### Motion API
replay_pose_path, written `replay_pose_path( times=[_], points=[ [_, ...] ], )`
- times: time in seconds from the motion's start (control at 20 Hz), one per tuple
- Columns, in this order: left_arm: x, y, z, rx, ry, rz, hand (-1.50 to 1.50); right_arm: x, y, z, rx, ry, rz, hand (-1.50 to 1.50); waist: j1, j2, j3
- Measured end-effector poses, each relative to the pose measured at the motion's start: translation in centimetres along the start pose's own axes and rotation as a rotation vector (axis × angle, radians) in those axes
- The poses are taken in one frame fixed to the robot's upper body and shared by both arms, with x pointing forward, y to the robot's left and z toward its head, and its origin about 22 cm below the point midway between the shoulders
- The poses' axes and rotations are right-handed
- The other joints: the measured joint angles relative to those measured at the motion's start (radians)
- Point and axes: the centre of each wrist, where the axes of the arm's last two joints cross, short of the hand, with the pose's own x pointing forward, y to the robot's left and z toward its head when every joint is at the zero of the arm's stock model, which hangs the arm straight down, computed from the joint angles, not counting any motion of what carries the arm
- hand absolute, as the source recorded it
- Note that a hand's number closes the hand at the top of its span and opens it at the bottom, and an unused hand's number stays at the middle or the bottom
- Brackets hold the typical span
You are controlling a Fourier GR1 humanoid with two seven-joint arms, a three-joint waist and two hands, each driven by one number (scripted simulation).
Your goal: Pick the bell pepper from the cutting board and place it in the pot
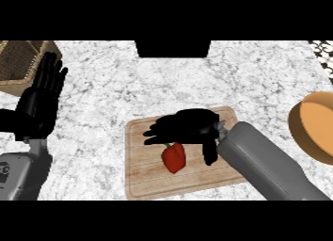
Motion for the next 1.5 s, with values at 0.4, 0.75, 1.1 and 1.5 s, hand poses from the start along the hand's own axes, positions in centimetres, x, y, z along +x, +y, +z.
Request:
replay_pose_path(
  times=[0.4,0.75,1.1,1.5],
  points=[
    [0.2,0.3,0.6,0.003,-0.001,0.002,0.0,-0.5,2.5,-1.5,0.012,0.034,-0.004,-1.5,0.001,0.0,0.0],
    [0.4,0.6,-0.1,0.002,0.003,0.005,0.0,-0.3,3.6,-3.7,0.029,0.01,-0.002,-1.5,0.001,-0.002,-0.001],
    [0.4,0.1,-0.4,0.01,-0.003,-0.004,0.0,0.2,4.7,-5.3,0.056,-0.106,0.073,1.5,0.001,-0.008,-0.005],
    [0.1,0.7,-0.3,0.013,0.004,-0.004,0.0,1.9,5.9,-5.9,0.032,-0.171,0.164,1.5,-0.001,-0.013,-0.008]
  ],
)
